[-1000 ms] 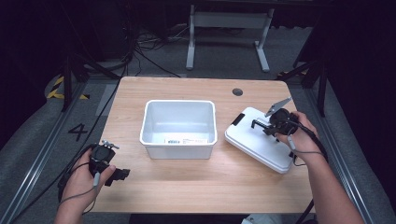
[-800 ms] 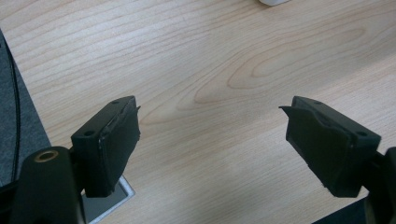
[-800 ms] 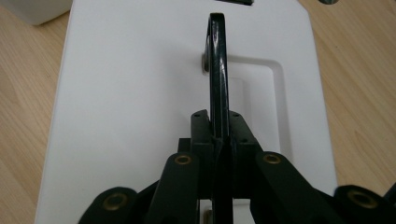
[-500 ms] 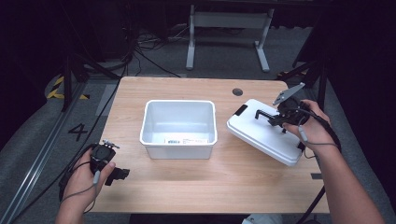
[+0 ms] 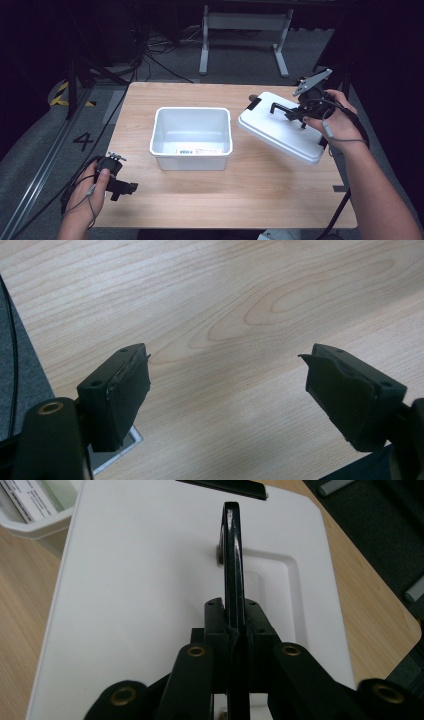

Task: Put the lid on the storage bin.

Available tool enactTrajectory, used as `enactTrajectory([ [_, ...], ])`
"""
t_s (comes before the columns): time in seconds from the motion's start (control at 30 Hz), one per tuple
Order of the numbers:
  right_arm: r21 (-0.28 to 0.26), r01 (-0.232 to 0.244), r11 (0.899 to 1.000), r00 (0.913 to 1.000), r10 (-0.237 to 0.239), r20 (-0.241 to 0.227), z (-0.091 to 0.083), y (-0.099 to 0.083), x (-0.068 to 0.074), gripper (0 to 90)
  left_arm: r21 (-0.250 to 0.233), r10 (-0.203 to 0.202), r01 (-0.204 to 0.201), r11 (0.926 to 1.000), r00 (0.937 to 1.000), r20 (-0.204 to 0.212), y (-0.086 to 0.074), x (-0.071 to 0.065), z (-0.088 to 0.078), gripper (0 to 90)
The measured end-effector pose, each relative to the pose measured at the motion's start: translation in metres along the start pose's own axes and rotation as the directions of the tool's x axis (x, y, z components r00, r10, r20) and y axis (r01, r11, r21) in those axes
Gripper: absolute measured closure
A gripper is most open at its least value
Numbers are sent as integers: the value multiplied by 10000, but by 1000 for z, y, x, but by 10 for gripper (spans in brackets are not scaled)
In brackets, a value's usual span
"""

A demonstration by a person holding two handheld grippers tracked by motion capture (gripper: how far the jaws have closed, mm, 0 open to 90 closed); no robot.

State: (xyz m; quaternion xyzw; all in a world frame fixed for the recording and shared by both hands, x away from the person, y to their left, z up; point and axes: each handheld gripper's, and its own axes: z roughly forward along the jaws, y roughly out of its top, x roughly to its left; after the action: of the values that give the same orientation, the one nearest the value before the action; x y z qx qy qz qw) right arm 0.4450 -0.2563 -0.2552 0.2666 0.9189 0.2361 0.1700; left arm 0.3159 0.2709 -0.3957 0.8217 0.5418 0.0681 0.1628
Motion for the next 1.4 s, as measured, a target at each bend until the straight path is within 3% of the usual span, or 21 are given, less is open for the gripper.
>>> enactTrajectory([
  [0.37, -566, 630, 9964, 9968, -656, -466, -3, 41, 11, 838, -78, -85, 85, 9999, 10000, 24, -7, 2, -4, 182],
  [0.6, -676, 1313, 9890, 9899, -1345, -449, 3, 68, 22, 839, 10, 183, -183, 9998, 9998, -9, -7, 3, -4, 181],
  [0.87, -792, 1529, 9851, 9854, -1580, -634, 12, 91, 33, 838, -77, 168, -167, 9998, 9998, 124, -2, 3, -5, 181],
  [1.07, -970, 1847, 9780, 9778, -1928, -817, 17, 111, 49, 839, -228, 170, -166, 9996, 9997, 170, 2, 8, -8, 181],
  [1.23, -1461, 2184, 9649, 9658, -2351, -1092, 24, 124, 61, 839, -243, 155, -150, 9996, 9996, 229, 7, 9, -9, 180],
  [1.4, -1505, 2184, 9642, 9627, -2381, -1283, 32, 136, 70, 840, -410, 285, -272, 9988, 9991, 316, 14, 11, -11, 180],
])
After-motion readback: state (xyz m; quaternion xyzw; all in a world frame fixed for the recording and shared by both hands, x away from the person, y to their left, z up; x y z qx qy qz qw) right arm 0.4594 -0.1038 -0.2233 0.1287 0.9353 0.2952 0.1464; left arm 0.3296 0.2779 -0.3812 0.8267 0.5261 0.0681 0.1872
